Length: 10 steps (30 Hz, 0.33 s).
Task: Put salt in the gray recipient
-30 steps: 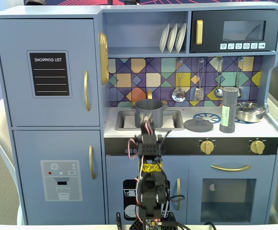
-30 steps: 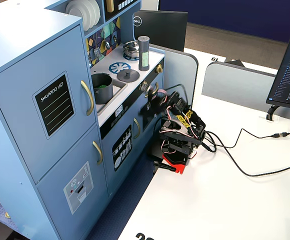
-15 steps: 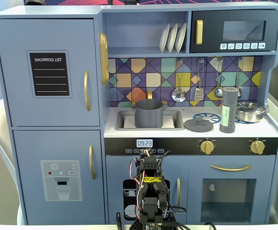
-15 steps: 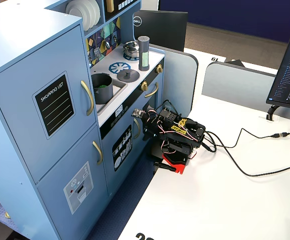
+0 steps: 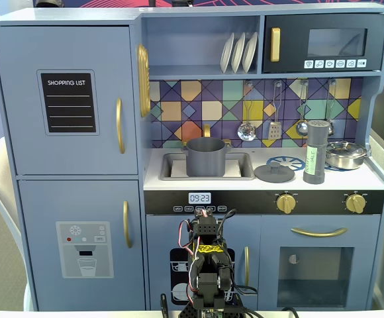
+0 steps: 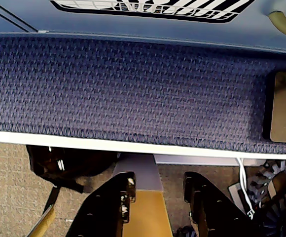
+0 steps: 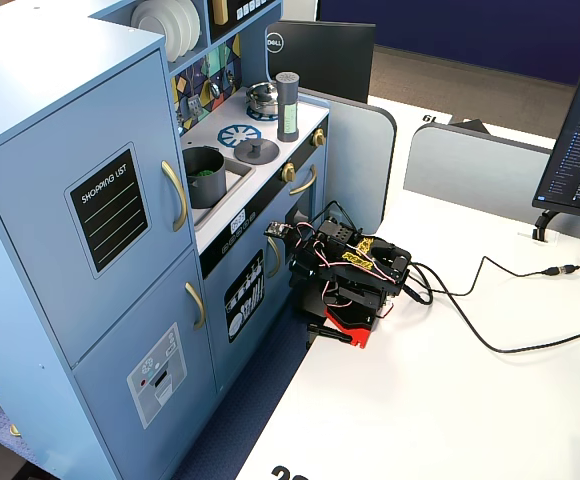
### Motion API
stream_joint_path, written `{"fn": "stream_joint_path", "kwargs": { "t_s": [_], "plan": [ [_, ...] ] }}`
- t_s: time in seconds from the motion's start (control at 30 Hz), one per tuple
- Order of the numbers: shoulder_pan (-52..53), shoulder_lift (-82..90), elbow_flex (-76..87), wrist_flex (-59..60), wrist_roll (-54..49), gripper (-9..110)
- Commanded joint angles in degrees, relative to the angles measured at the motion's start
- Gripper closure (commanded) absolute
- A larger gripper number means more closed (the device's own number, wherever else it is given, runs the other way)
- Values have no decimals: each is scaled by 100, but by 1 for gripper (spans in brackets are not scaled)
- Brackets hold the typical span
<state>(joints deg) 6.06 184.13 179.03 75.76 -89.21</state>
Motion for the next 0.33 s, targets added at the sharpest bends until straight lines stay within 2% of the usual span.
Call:
{"fn": "stream_joint_path", "kwargs": {
  "t_s": [0.0, 0.3],
  "plan": [
    [-35, 35, -44, 26, 141, 96],
    [-35, 35, -44, 26, 141, 94]
  ]
}}
